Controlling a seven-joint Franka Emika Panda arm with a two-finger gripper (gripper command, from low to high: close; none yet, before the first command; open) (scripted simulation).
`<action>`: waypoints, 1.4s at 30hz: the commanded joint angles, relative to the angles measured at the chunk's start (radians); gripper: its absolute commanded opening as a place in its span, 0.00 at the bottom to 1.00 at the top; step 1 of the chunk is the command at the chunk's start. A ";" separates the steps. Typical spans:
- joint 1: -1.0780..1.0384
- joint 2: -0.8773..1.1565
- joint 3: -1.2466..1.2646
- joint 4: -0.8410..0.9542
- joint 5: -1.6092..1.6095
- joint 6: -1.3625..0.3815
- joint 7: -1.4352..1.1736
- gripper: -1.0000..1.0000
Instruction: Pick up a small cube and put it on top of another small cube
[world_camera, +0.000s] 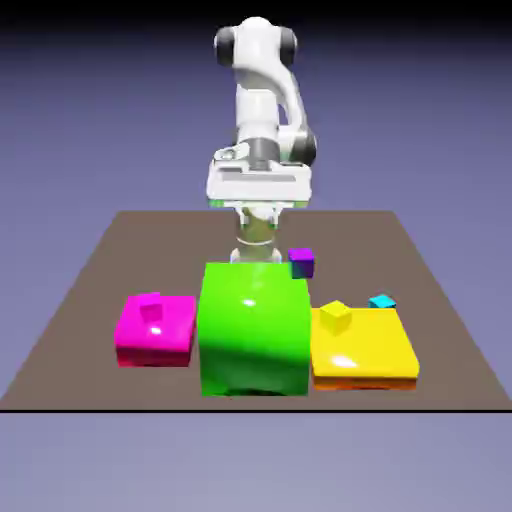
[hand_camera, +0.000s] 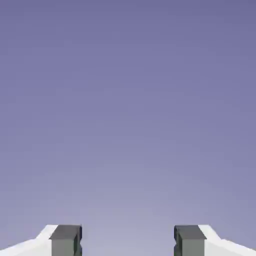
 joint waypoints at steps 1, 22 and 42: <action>-0.011 -0.018 0.036 0.016 0.010 -0.027 0.037 0.50; -0.247 -0.390 0.797 0.341 0.229 -0.591 0.821 0.50; -0.471 -0.745 1.522 0.651 0.438 -1.127 1.568 0.50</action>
